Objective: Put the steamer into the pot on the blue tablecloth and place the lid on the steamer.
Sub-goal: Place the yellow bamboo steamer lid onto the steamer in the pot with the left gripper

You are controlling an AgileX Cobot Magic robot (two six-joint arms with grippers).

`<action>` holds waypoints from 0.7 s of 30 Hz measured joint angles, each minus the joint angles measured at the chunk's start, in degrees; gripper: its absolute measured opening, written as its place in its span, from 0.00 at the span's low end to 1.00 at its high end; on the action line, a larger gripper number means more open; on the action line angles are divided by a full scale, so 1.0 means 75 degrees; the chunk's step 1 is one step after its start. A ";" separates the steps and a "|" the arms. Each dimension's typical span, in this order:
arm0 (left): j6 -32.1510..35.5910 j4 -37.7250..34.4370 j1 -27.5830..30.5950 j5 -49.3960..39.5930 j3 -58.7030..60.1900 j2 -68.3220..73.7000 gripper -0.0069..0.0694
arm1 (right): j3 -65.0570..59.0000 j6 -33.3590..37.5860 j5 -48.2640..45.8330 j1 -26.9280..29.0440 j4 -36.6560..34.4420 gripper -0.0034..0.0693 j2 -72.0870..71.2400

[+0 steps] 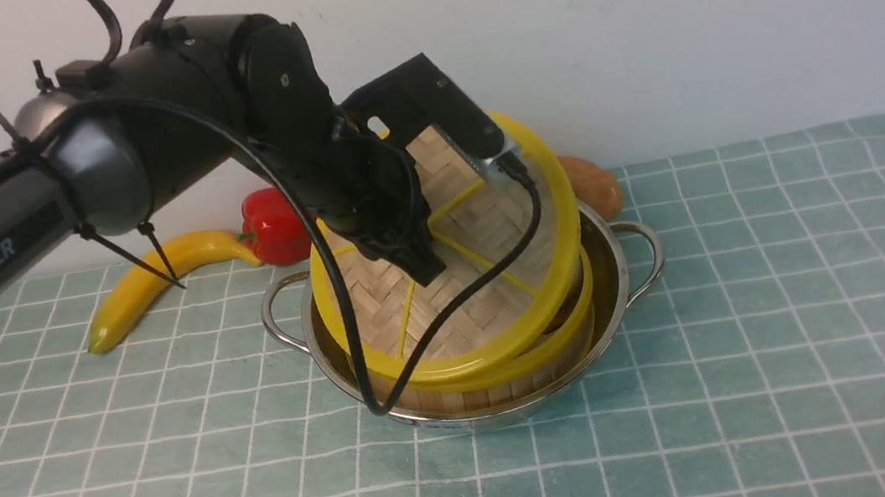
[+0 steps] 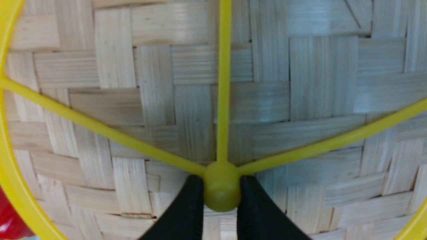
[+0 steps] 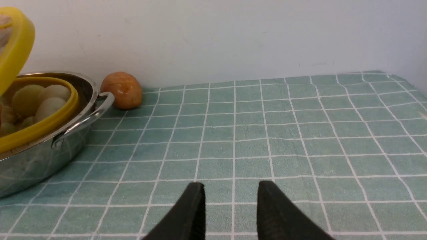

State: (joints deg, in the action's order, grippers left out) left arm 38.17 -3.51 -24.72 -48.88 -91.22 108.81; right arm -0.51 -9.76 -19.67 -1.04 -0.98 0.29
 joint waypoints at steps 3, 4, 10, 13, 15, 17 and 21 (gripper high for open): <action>0.0001 0.0000 0.0000 0.0156 0.0000 0.0199 0.24 | 0.0000 0.0000 0.0000 0.0000 0.0000 0.38 0.0000; 0.0001 0.0000 0.0000 0.0155 0.0000 0.0212 0.24 | 0.0000 0.0000 0.0000 0.0000 0.0000 0.38 0.0000; 0.0310 -0.0074 0.0000 0.0653 0.0000 0.0295 0.24 | 0.0000 0.0000 0.0000 0.0000 0.0000 0.38 0.0000; 0.0459 -0.0121 0.0000 0.0730 0.0000 0.0295 0.24 | 0.0000 0.0000 0.0000 0.0000 0.0000 0.38 0.0000; 0.0558 -0.0187 0.0000 0.0730 0.0000 0.0295 0.24 | 0.0000 0.0000 0.0000 0.0000 0.0000 0.38 0.0000; 0.0602 -0.0219 0.0000 0.0730 0.0000 0.0295 0.24 | 0.0000 0.0000 0.0000 0.0000 0.0000 0.38 0.0000; 0.0595 -0.0253 0.0000 0.0651 0.0000 0.0295 0.24 | 0.0000 0.0000 0.0000 0.0000 0.0000 0.38 0.0000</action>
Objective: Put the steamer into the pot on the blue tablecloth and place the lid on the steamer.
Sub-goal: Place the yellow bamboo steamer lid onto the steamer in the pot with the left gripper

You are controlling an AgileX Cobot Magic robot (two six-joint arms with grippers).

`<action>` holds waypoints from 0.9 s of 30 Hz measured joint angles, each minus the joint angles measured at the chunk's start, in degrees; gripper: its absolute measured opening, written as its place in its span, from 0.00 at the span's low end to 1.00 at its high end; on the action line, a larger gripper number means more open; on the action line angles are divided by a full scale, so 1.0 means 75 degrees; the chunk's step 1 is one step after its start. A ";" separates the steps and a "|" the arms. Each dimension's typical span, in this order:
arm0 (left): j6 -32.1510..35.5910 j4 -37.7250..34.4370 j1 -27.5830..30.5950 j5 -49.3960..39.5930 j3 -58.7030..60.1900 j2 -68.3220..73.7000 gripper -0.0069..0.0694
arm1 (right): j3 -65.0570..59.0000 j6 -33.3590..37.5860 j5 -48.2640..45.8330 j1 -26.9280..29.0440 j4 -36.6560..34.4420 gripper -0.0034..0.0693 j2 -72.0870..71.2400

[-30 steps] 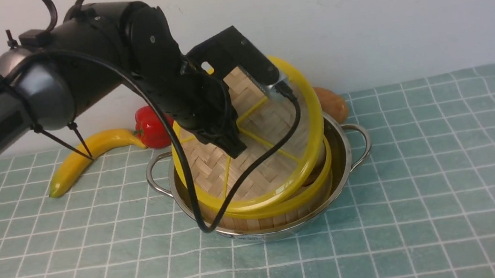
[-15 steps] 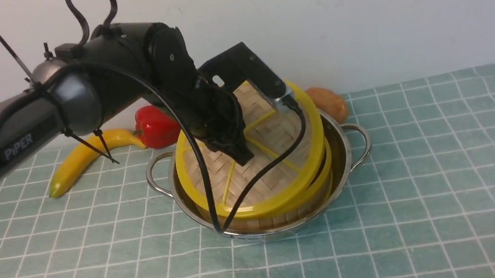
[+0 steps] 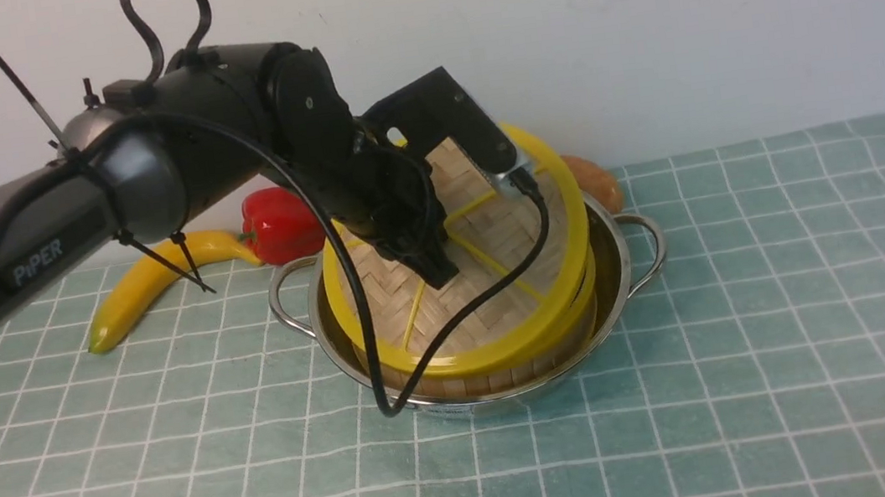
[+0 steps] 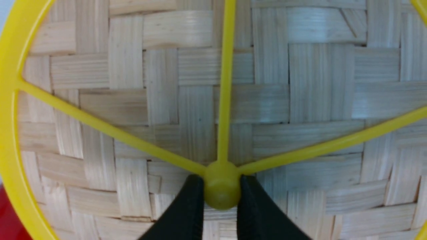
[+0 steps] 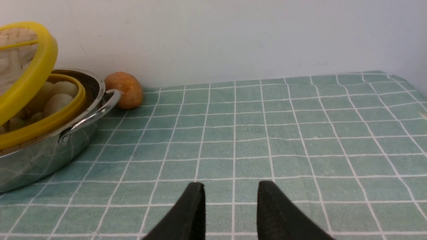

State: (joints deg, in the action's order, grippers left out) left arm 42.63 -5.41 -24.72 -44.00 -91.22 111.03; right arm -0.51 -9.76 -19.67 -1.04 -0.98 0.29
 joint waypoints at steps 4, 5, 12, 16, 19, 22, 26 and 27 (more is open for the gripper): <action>-0.0022 0.0015 0.0000 -0.0236 0.0000 -0.0074 0.24 | 0.0000 0.0000 0.0000 0.0000 -0.0008 0.38 0.0000; -0.0022 0.0023 0.0000 -0.0244 0.0000 -0.0076 0.24 | 0.0000 0.0000 0.0000 0.0000 -0.0008 0.38 0.0000; -0.0053 0.0033 0.0000 -0.0397 -0.0195 -0.0276 0.24 | 0.0000 0.0000 0.0000 0.0000 -0.0026 0.38 0.0000; -0.0053 0.0033 0.0000 -0.0538 -0.0536 -0.0303 0.24 | 0.0000 0.0000 0.0000 0.0000 -0.0026 0.38 0.0000; -0.0053 0.0033 0.0000 -0.0608 -0.0605 -0.0303 0.24 | 0.0000 0.0000 0.0000 0.0000 -0.0026 0.38 0.0000; -0.0085 0.0040 0.0000 -0.0869 -0.0611 -0.0303 0.24 | 0.0000 0.0000 0.0000 0.0000 -0.0026 0.38 0.0000; -0.0444 0.0371 0.0000 -0.1339 -0.0611 -0.0358 0.24 | 0.0000 0.0000 0.0000 0.0000 -0.0026 0.38 0.0000; -0.0444 0.0392 0.0000 -0.1339 -0.0611 -0.0358 0.24 | 0.0000 0.0000 0.0000 0.0000 -0.0026 0.38 0.0000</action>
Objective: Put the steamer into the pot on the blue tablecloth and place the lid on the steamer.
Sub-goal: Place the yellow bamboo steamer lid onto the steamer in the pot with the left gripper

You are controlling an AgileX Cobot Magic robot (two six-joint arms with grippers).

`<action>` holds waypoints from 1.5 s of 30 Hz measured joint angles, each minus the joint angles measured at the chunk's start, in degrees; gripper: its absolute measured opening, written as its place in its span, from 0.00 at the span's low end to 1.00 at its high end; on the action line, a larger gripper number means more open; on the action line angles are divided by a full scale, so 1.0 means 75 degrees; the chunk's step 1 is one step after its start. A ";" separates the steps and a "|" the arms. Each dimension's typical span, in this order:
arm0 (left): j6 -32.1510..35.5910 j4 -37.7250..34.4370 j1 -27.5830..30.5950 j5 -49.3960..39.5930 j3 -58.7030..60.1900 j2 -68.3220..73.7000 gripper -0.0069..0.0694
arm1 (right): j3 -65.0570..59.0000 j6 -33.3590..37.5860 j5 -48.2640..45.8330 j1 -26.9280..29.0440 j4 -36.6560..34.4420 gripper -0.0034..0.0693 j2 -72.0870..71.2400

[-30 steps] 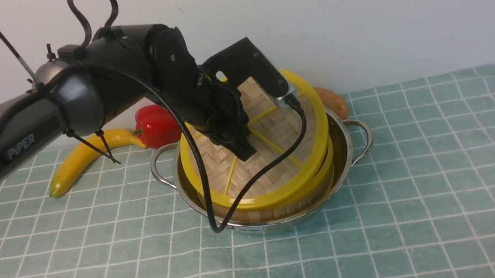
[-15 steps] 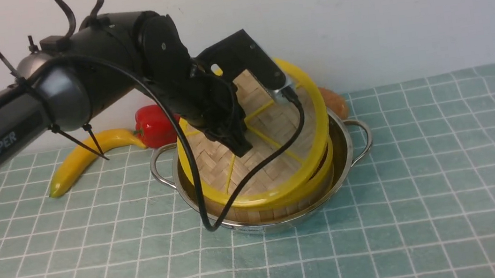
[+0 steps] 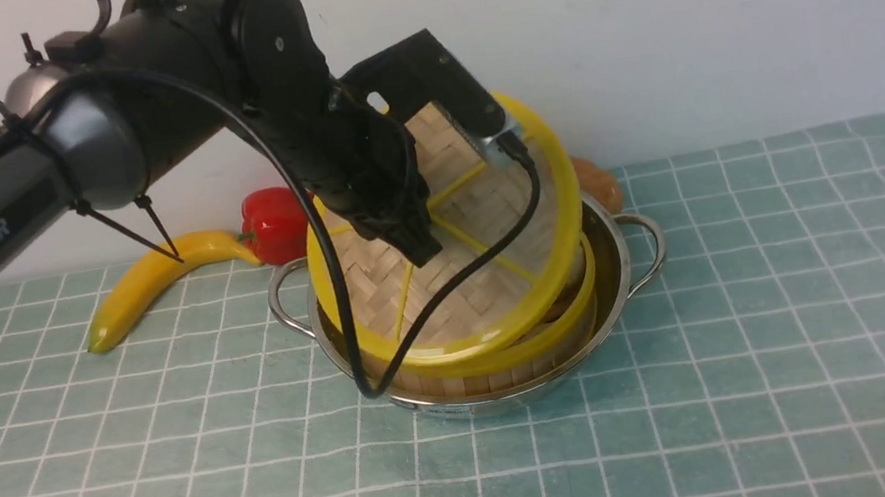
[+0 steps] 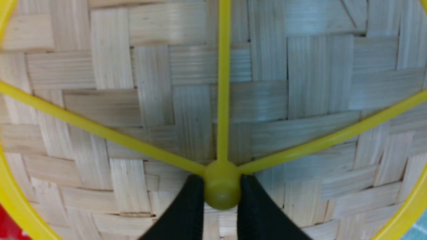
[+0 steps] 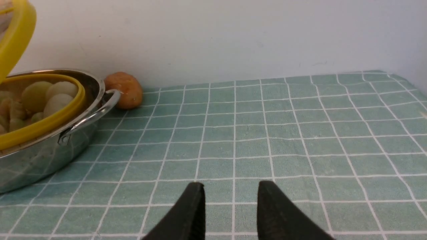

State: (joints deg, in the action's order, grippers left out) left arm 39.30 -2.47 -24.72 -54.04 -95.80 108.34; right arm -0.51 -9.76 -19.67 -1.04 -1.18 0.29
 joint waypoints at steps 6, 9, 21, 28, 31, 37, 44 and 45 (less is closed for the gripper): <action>-0.0104 0.0221 0.0000 0.0052 0.0000 -0.0026 0.24 | 0.0000 0.0000 0.0000 0.0000 0.0000 0.38 0.0000; -0.0097 0.0202 0.0000 0.0140 0.0000 0.0031 0.24 | 0.0000 0.0000 0.0000 0.0000 0.0000 0.38 0.0000; 0.0077 0.0209 0.0000 0.0401 -0.0009 0.0284 0.24 | 0.0000 0.0000 0.0000 0.0000 0.0000 0.38 0.0000; 0.0169 0.0194 0.0000 0.0457 -0.0009 0.0284 0.24 | 0.0000 0.0000 0.0000 0.0000 0.0000 0.38 0.0000; 0.0263 0.0180 0.0000 0.0509 -0.0009 0.0310 0.24 | 0.0000 0.0000 0.0000 0.0000 0.0000 0.38 0.0000; 0.0546 -0.0073 0.0000 0.0618 -0.0009 0.0525 0.24 | 0.0000 0.0000 0.0000 0.0000 0.0000 0.38 0.0000; 0.0809 -0.0168 0.0000 0.0746 -0.0009 0.0553 0.24 | 0.0000 0.0000 0.0000 0.0000 0.0000 0.38 0.0000; 0.0836 -0.0176 0.0000 0.0758 -0.0009 0.0553 0.24 | 0.0000 0.0000 0.0000 0.0000 0.0000 0.38 0.0000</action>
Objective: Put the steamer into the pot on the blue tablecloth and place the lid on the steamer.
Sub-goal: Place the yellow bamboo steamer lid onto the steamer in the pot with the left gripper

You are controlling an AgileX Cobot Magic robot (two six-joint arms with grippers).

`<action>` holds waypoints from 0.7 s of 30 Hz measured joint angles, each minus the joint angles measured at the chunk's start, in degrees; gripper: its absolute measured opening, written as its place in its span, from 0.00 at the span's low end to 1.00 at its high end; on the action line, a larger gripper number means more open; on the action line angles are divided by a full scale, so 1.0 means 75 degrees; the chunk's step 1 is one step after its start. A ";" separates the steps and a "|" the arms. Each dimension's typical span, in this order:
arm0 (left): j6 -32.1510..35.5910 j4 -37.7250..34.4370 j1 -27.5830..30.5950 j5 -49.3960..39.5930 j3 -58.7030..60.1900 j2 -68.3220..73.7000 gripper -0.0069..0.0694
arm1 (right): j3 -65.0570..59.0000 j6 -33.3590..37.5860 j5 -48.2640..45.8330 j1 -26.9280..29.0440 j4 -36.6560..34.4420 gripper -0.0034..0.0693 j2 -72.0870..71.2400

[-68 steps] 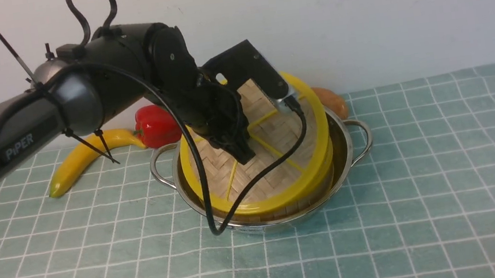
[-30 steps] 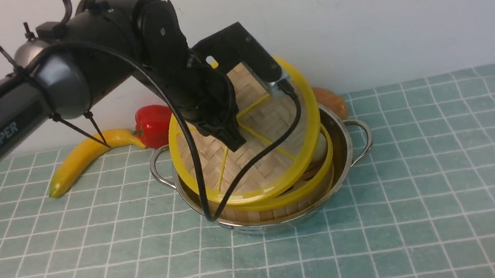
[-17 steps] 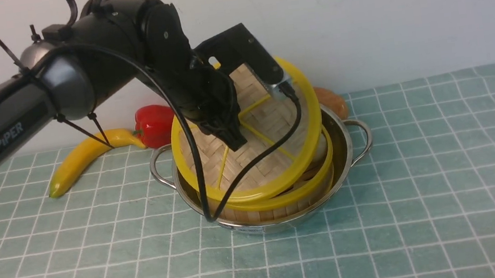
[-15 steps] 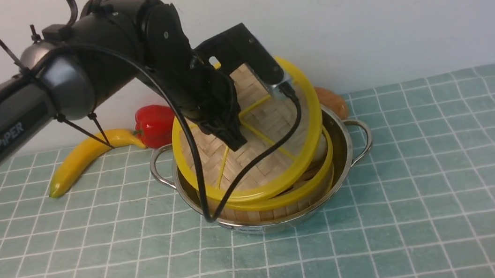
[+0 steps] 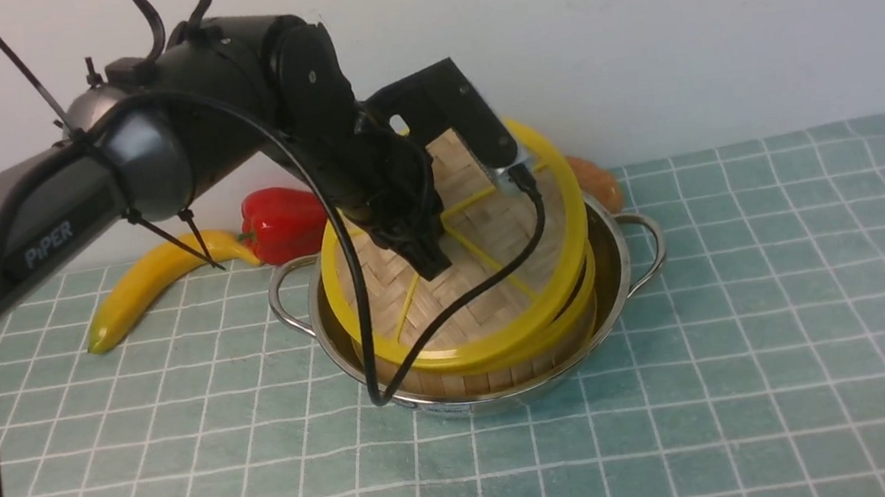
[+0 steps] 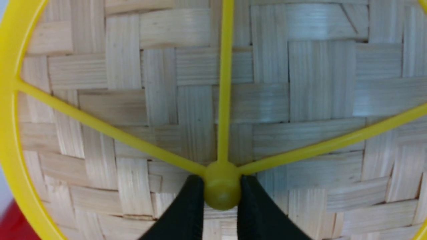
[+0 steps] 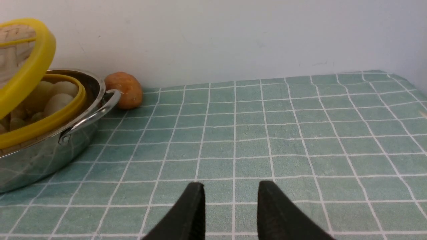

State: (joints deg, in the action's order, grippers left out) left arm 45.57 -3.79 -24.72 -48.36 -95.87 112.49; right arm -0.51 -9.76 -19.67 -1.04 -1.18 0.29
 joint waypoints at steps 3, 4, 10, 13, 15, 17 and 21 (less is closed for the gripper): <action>0.0065 0.0002 0.0000 0.0062 0.0000 0.0000 0.24 | 0.0000 0.0000 0.0000 0.0000 0.0000 0.38 0.0000; 0.0084 0.0002 0.0000 0.0061 0.0000 0.0000 0.24 | 0.0000 0.0000 0.0000 0.0000 0.0000 0.38 0.0000; 0.0573 -0.0018 0.0000 0.0134 0.0000 0.0015 0.24 | 0.0000 0.0000 0.0000 0.0000 0.0000 0.38 0.0000; 0.0980 -0.0071 0.0000 0.0193 0.0000 0.0143 0.24 | 0.0000 0.0000 0.0000 0.0000 0.0000 0.38 0.0000; 0.1013 -0.0148 0.0000 0.0233 0.0000 0.0256 0.24 | 0.0000 0.0000 0.0000 0.0000 0.0000 0.38 0.0000; 0.1032 -0.0189 0.0000 0.0249 0.0000 0.0322 0.24 | 0.0000 0.0000 0.0000 0.0000 0.0000 0.38 0.0000; 0.1047 -0.0200 0.0000 0.0247 0.0000 0.0347 0.24 | 0.0000 0.0000 0.0000 0.0000 0.0000 0.38 0.0000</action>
State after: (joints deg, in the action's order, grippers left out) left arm 53.42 -5.29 -24.72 -46.51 -95.87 115.09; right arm -0.51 -9.76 -19.67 -1.04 -1.18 0.29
